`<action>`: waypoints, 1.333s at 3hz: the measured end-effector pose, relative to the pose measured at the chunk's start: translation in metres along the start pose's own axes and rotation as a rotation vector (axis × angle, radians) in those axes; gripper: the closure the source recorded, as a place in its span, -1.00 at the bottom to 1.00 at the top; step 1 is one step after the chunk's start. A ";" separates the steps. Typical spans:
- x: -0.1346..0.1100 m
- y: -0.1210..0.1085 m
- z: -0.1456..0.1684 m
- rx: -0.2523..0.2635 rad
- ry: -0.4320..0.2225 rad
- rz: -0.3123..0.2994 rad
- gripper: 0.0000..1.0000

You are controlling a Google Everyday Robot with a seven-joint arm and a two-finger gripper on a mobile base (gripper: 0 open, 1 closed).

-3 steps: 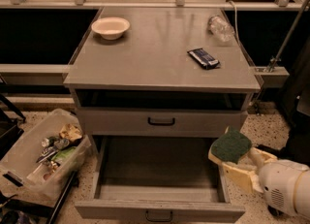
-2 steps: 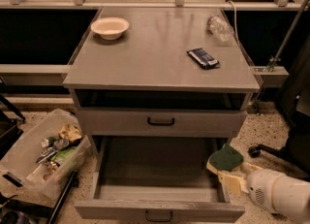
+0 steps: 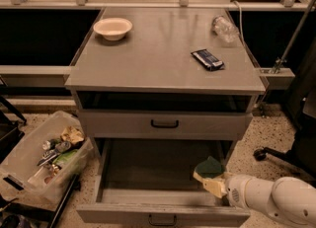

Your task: Place sponge into middle drawer

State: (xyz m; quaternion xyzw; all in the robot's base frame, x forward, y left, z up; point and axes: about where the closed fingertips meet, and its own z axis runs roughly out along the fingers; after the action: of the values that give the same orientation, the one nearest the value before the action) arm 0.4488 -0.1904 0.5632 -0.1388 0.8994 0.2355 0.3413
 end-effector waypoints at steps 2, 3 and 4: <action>0.001 0.000 0.003 -0.048 0.030 -0.008 1.00; 0.011 -0.020 0.032 -0.145 0.134 -0.013 1.00; 0.028 -0.023 0.076 -0.273 0.305 -0.044 1.00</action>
Offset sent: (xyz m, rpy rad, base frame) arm 0.0002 0.0004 -0.0060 0.0536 0.0769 0.1398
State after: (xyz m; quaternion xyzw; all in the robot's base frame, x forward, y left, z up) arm 0.4799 -0.1732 0.4862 -0.2376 0.8970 0.3239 0.1842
